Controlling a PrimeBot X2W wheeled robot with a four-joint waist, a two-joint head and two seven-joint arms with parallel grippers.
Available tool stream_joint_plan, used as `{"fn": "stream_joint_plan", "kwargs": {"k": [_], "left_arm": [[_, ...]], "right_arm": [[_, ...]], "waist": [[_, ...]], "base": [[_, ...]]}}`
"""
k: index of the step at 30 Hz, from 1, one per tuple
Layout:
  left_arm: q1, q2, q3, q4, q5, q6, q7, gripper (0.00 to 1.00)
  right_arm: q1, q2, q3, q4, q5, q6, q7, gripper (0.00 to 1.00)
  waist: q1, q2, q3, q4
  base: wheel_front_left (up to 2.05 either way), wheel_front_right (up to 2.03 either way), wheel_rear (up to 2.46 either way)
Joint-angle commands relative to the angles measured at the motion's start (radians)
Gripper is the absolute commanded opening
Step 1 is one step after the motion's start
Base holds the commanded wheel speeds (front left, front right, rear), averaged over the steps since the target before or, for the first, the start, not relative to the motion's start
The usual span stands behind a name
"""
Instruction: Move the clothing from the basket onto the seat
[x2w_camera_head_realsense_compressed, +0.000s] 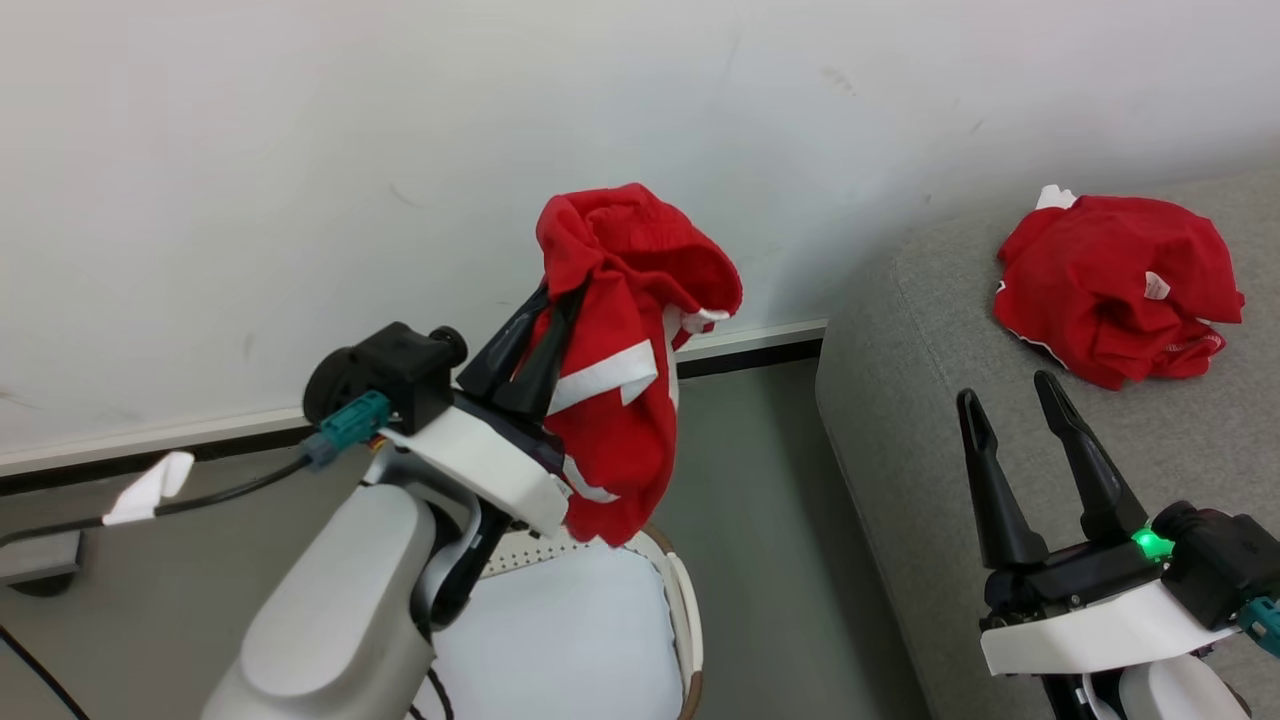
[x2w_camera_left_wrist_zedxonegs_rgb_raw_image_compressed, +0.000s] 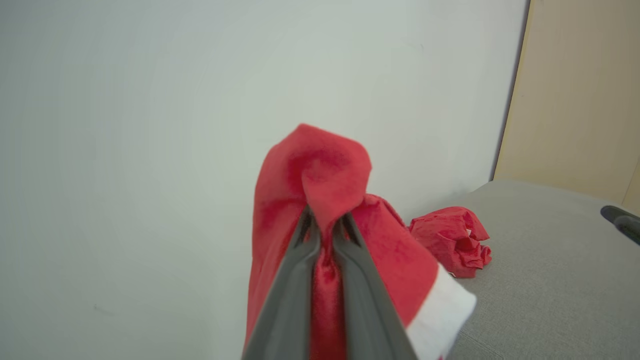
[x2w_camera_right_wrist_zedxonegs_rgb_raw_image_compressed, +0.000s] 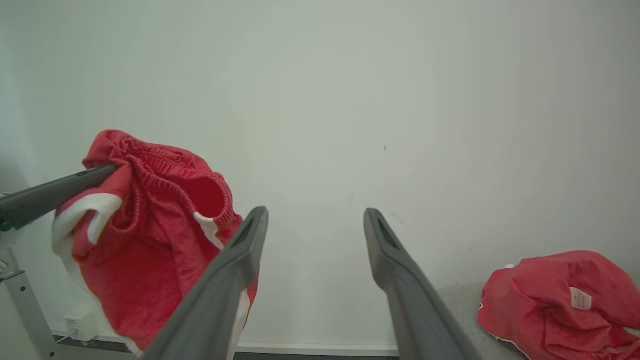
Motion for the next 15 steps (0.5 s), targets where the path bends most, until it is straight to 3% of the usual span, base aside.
{"fn": "stream_joint_plan", "kwargs": {"k": [1,15], "left_arm": [[0.015,0.009,-0.001,-0.017,-0.015,0.005,0.007,0.00],[0.020,0.002,-0.027,-0.076,-0.024,0.009,0.029,0.00]], "right_arm": [[0.014,-0.006,0.003,0.004,0.006,-0.003,0.001,1.00],[-0.019,-0.029,0.090,0.040,0.006,-0.003,0.001,1.00]], "waist": [[0.0001,0.0000,0.001,-0.001],[0.0001,0.0000,0.015,0.027]], "base": [[0.00,0.00,0.00],[0.00,0.00,0.00]]}}
